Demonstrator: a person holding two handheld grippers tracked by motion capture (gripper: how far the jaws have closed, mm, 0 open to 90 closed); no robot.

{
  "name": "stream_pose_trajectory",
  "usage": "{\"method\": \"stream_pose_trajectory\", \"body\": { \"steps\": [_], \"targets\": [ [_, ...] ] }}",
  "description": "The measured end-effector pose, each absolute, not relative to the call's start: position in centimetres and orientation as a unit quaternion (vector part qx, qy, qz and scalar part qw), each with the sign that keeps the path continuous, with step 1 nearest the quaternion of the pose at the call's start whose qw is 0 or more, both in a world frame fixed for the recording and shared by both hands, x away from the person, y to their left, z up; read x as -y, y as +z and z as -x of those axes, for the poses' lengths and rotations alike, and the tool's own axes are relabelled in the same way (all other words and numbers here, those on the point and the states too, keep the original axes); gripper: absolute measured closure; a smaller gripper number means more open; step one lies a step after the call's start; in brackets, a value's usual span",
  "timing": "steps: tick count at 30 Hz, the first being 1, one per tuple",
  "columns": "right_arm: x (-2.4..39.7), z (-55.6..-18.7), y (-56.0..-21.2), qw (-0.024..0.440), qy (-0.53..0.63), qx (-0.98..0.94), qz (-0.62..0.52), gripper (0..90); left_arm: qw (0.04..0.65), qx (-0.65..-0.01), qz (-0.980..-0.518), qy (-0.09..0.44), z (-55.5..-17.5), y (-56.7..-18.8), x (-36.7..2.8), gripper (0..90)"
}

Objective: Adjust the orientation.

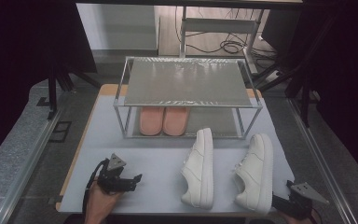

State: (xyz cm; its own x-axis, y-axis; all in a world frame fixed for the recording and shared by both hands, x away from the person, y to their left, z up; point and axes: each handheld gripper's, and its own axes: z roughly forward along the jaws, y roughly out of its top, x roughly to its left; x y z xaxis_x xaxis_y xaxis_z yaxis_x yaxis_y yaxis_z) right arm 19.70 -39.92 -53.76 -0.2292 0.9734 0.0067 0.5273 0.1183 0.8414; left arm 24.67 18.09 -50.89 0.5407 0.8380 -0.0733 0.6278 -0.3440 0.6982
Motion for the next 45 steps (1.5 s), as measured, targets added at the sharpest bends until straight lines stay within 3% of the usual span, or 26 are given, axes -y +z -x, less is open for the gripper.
{"method": "stream_pose_trajectory", "body": {
  "steps": [11,18,28,33,39,45],
  "targets": [
    [39.8,-20.0,-53.4,0.286,0.364,-0.694,-0.551,10.9,0.333,-0.467,-0.802,0.169,-23.3,-52.3,-19.4,13.7],
    [40.0,-20.3,-52.6,0.271,0.346,-0.700,-0.563,17.7,0.330,-0.465,-0.803,0.174,-23.3,-52.4,-19.3,13.3],
    [40.6,-20.2,-51.5,0.214,0.352,-0.702,-0.581,24.9,0.332,-0.466,-0.801,0.175,-23.2,-52.4,-19.4,13.5],
    [40.8,-20.2,-50.5,0.191,0.356,-0.701,-0.588,23.8,0.332,-0.466,-0.801,0.175,-23.2,-52.4,-19.4,13.7],
    [40.7,-20.0,-48.5,0.211,0.348,-0.708,-0.577,38.2,0.332,-0.467,-0.801,0.176,-23.2,-52.4,-19.3,13.9],
    [40.8,-20.2,-46.8,0.203,0.350,-0.725,-0.558,67.5,0.332,-0.467,-0.801,0.175,-23.2,-52.4,-19.3,13.9]
  ]
}}
